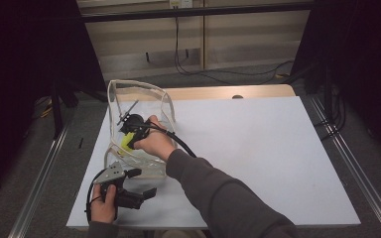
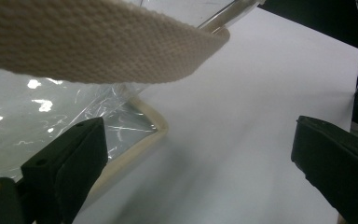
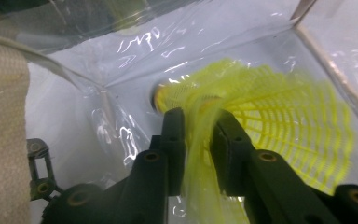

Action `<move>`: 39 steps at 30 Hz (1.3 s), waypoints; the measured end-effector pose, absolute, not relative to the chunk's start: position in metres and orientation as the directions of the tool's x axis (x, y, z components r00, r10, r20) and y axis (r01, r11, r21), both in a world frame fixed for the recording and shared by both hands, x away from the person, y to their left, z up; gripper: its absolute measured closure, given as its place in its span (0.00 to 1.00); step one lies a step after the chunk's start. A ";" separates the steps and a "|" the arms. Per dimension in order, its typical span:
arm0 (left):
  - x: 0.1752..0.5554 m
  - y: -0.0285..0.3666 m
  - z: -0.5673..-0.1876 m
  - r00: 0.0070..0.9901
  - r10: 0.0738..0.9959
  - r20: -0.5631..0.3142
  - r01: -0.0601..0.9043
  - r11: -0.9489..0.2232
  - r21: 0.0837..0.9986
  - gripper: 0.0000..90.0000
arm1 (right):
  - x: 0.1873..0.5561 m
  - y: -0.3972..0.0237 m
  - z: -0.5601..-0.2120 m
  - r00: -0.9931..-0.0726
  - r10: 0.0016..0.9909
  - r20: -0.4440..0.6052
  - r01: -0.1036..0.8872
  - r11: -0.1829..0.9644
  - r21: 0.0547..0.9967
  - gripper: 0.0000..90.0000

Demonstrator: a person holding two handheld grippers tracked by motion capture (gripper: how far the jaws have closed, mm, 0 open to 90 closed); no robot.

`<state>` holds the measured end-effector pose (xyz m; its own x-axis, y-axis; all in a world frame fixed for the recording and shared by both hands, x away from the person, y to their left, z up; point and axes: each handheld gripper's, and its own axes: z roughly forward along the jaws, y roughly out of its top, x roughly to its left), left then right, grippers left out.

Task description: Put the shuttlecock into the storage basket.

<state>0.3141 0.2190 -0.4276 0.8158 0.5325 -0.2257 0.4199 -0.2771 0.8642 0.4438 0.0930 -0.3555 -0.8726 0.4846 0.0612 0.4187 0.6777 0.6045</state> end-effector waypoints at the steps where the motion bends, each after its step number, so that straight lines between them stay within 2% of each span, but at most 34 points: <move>1: 0.314 0.220 -0.428 0.818 0.532 -0.220 0.417 -0.284 0.863 0.04 | 0.444 0.094 -0.357 -0.876 0.480 0.056 0.412 0.681 0.606 0.79; 16: 0.314 0.220 -0.427 0.816 0.535 -0.218 0.415 -0.281 0.865 0.04 | 0.443 0.092 -0.359 -0.869 0.486 0.091 0.441 0.678 0.588 0.71; 32: 0.314 0.220 -0.426 0.817 0.534 -0.216 0.412 -0.279 0.867 0.04 | 0.439 0.087 -0.352 -0.862 0.501 0.077 0.447 0.679 0.582 0.61; 39: 0.314 0.220 -0.426 0.819 0.532 -0.215 0.410 -0.279 0.869 0.04 | 0.438 0.084 -0.347 -0.861 0.502 0.084 0.452 0.677 0.581 0.60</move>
